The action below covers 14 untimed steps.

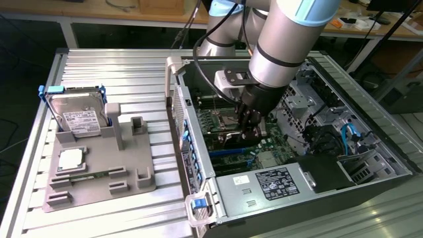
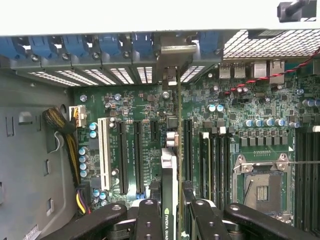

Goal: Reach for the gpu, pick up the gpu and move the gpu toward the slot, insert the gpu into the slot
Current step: 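Insert the gpu into the slot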

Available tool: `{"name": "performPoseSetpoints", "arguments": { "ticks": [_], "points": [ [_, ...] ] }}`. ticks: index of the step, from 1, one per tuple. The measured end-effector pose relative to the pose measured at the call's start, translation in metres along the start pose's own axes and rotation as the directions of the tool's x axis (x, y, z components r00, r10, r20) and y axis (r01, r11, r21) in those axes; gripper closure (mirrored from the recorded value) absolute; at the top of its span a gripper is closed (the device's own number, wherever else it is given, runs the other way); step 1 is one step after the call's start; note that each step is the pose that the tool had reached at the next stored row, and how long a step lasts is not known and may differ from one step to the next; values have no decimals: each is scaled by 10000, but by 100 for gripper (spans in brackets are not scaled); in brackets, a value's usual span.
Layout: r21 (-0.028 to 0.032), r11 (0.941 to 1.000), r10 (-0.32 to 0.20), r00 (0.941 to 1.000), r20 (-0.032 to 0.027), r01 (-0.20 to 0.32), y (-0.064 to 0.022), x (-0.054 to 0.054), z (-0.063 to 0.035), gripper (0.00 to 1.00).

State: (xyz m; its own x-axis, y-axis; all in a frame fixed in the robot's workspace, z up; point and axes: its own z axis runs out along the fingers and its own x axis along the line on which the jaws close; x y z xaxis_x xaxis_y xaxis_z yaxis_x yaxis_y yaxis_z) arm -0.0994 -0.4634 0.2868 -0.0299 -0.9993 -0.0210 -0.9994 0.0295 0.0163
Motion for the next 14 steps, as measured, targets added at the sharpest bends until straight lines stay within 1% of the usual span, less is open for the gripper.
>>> {"name": "performPoseSetpoints", "arguments": {
  "ticks": [7, 14],
  "points": [
    [0, 10000, -1, 10000, 1, 1, -1, 1, 55, 73],
    [0, 10000, -1, 10000, 5, 1, -2, -2, 87, 73]
  ]
}}
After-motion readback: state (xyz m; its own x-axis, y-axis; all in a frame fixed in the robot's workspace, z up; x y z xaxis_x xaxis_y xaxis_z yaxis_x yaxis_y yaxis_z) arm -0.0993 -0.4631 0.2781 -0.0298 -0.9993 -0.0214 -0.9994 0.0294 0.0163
